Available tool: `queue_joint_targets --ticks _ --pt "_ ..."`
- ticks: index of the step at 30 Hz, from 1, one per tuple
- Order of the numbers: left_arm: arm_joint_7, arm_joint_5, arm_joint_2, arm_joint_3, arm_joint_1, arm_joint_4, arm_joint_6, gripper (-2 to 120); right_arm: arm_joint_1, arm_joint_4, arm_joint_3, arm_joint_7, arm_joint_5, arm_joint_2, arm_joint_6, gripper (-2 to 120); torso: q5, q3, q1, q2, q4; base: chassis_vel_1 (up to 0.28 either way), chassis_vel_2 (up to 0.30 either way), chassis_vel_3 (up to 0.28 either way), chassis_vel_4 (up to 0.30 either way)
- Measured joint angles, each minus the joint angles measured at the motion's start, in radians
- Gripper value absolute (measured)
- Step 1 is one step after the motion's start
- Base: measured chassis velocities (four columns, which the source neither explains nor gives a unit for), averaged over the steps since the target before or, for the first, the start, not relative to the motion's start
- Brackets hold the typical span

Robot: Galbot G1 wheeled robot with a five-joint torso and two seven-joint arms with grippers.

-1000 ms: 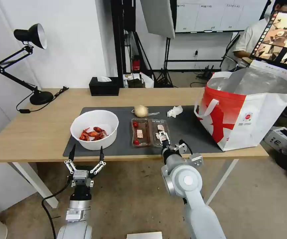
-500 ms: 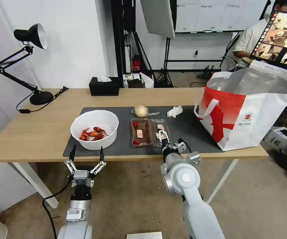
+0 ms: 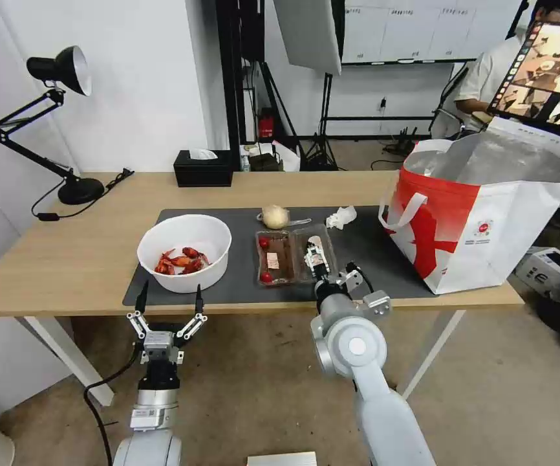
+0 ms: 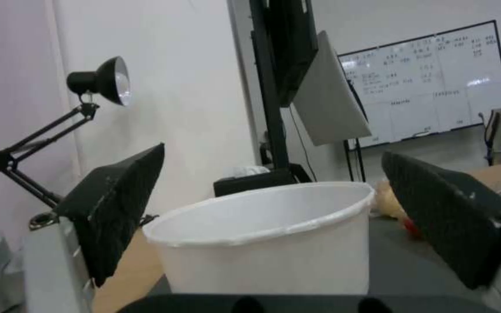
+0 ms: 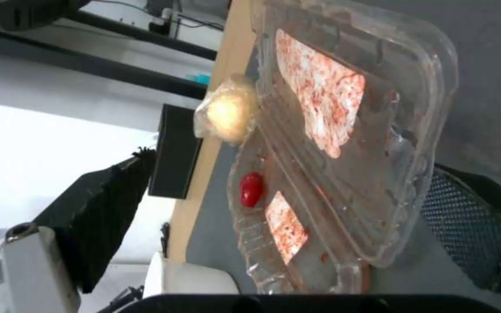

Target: Pick up the trash from the table and place it into the takeout bag.

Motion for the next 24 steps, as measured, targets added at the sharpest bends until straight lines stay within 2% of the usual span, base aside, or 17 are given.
queue_joint_targets --ticks 12,24 --pt "0.0 -0.006 -0.004 -0.005 -0.007 0.002 -0.007 100 0.028 -0.028 -0.056 -0.064 -0.069 -0.001 -0.025 100 0.0 0.0 0.0 0.0 0.0 0.0 0.0 0.0 0.0" --pt "0.0 -0.026 0.0 -0.013 -0.018 0.013 -0.016 100 0.041 -0.072 -0.085 -0.085 -0.069 -0.002 -0.08 100 -0.0001 0.0 0.0 0.0 0.0 0.0 0.0 0.0 0.0"
